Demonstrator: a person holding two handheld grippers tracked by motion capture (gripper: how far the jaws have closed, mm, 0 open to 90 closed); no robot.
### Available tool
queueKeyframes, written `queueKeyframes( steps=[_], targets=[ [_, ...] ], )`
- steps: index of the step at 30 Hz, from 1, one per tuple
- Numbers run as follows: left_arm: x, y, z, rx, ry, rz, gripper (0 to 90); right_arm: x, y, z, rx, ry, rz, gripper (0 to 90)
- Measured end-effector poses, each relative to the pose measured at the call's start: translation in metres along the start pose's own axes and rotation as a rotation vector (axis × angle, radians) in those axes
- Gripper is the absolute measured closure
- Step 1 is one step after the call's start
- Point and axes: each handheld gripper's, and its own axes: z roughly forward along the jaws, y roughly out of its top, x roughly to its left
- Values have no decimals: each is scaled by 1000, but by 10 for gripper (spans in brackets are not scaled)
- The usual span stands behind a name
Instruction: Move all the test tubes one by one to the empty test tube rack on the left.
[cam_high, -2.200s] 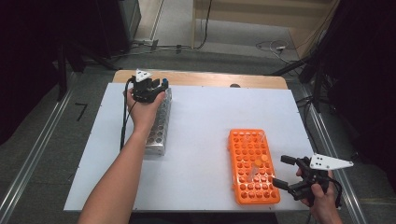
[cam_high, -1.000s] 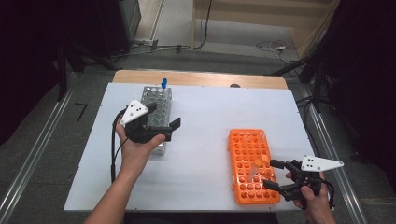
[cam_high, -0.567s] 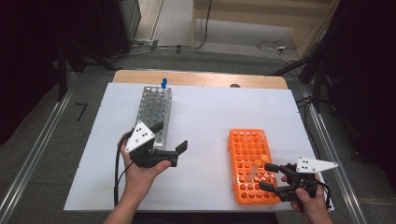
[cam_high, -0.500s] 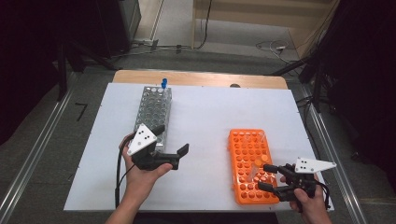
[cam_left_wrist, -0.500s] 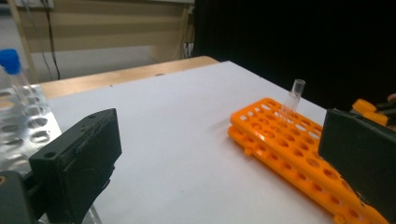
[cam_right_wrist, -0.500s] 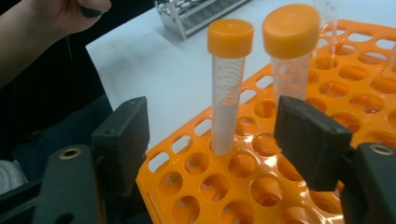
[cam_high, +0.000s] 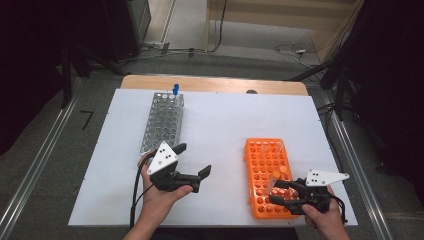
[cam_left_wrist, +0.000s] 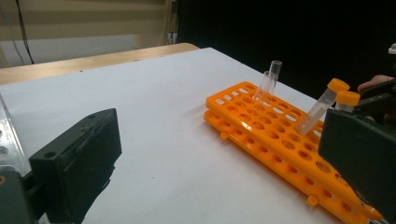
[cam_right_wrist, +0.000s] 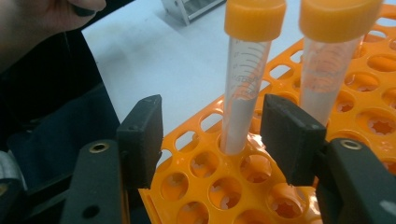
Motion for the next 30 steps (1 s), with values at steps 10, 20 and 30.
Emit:
queueKeyframes(
  steps=[10, 20, 30],
  targets=[
    [-6, -3, 6, 16, -14, 6, 0, 3, 2, 11, 32, -43, -13, 502],
    [-15, -2, 12, 20, -55, 8, 0, 3, 3, 12, 33, -112, -14, 719],
    [-25, 2, 13, 11, -94, 18, 3, 13, 19, -1, -62, -123, -28, 726]
  ],
)
